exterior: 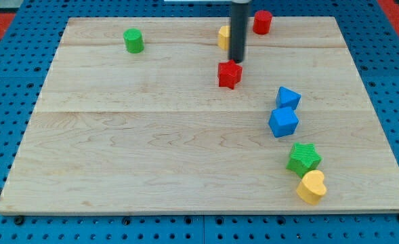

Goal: Move the yellow hexagon to the bottom of the green circle

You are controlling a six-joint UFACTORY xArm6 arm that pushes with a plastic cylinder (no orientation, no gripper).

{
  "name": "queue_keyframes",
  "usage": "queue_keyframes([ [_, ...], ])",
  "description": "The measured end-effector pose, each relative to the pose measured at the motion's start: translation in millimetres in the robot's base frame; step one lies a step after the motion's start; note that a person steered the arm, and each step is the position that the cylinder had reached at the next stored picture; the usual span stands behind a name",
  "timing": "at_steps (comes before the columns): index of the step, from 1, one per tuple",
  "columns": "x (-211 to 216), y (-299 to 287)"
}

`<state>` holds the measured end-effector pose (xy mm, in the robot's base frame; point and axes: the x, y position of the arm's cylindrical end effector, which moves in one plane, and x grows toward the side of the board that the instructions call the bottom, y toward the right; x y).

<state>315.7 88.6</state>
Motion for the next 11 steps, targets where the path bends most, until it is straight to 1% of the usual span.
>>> queue_keyframes([
  [1, 19, 20],
  [2, -25, 47],
  [3, -68, 24],
  [4, -86, -49],
  [5, -26, -122],
  [6, -60, -92],
  [7, -71, -44],
  [8, -8, -69],
  [9, 26, -116],
  [11, 26, -184],
])
